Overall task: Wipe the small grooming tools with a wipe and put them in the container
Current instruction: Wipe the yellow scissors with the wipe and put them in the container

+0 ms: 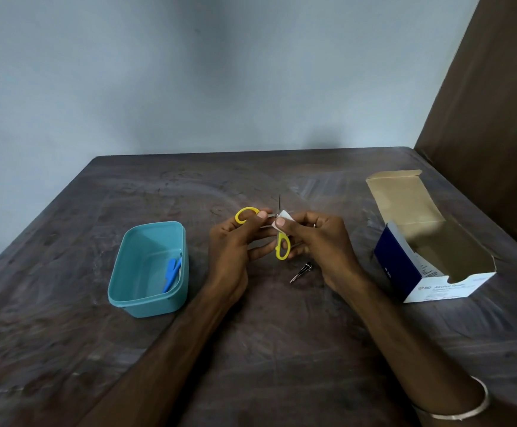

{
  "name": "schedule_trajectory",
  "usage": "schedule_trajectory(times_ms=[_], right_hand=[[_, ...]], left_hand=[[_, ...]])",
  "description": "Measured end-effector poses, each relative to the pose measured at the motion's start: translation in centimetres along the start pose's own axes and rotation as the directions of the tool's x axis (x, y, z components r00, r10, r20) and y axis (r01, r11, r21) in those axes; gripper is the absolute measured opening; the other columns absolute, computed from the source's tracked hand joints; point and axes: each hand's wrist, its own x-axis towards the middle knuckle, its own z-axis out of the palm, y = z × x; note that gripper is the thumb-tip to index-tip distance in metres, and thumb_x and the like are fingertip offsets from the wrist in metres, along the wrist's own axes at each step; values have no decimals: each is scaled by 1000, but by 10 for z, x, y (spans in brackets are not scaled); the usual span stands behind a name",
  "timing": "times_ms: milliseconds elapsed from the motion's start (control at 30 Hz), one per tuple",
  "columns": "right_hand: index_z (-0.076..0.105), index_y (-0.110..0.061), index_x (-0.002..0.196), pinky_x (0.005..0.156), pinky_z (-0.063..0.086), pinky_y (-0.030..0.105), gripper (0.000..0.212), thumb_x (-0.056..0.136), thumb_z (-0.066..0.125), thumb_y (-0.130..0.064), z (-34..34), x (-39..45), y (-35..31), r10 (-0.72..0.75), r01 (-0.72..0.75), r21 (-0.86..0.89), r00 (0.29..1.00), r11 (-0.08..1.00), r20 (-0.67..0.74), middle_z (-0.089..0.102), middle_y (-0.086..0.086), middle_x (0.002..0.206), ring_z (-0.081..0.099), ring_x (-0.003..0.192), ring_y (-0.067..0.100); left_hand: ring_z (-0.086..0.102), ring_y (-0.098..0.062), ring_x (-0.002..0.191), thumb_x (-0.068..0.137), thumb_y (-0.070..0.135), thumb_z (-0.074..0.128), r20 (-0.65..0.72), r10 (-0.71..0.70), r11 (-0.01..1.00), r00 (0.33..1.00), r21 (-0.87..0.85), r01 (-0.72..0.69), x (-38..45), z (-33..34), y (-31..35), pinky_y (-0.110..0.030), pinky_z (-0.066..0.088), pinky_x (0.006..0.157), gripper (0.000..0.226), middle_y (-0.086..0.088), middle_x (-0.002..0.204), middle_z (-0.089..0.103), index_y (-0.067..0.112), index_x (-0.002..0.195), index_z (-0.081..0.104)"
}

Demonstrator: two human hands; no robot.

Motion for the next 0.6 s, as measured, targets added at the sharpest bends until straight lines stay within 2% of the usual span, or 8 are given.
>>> schedule_trajectory(times_ms=[167,333,467,600], right_hand=[[73,-7,81,59,55,34,12,75,80,2,-1,0,-1,18,-18,-7,998,1000,65,74,19,77,69,64,26],[75,-7,82,62,57,38,6,79,79,-5,0,0,1,-4,4,-14,1000,1000,15,74,15,74,69,61,23],[73,-8,83,59,58,36,9,79,79,-2,1,-1,0,-22,23,-14,999,1000,41,74,11,73,70,61,21],[71,-3,90,57,60,39,18,76,82,-5,0,-2,1,-109,108,-84,994,991,-2,76,13,80,74,66,29]], left_hand=[[72,-22,84,91,14,65,-31,-16,1000,999,3,16,1,-2,-1,-33,60,67,10,-14,94,74,9,92,73],[73,-19,83,92,14,64,-27,1,1000,1000,11,-1,1,-1,-2,-34,61,68,10,-12,94,75,9,92,73],[72,-20,81,91,14,65,-41,4,1000,999,6,-4,1,0,-2,-32,58,64,9,-13,93,75,11,91,74],[73,-22,82,92,16,66,-53,24,1000,998,18,-23,1,1,-3,-34,58,68,10,-14,93,75,13,91,75]])
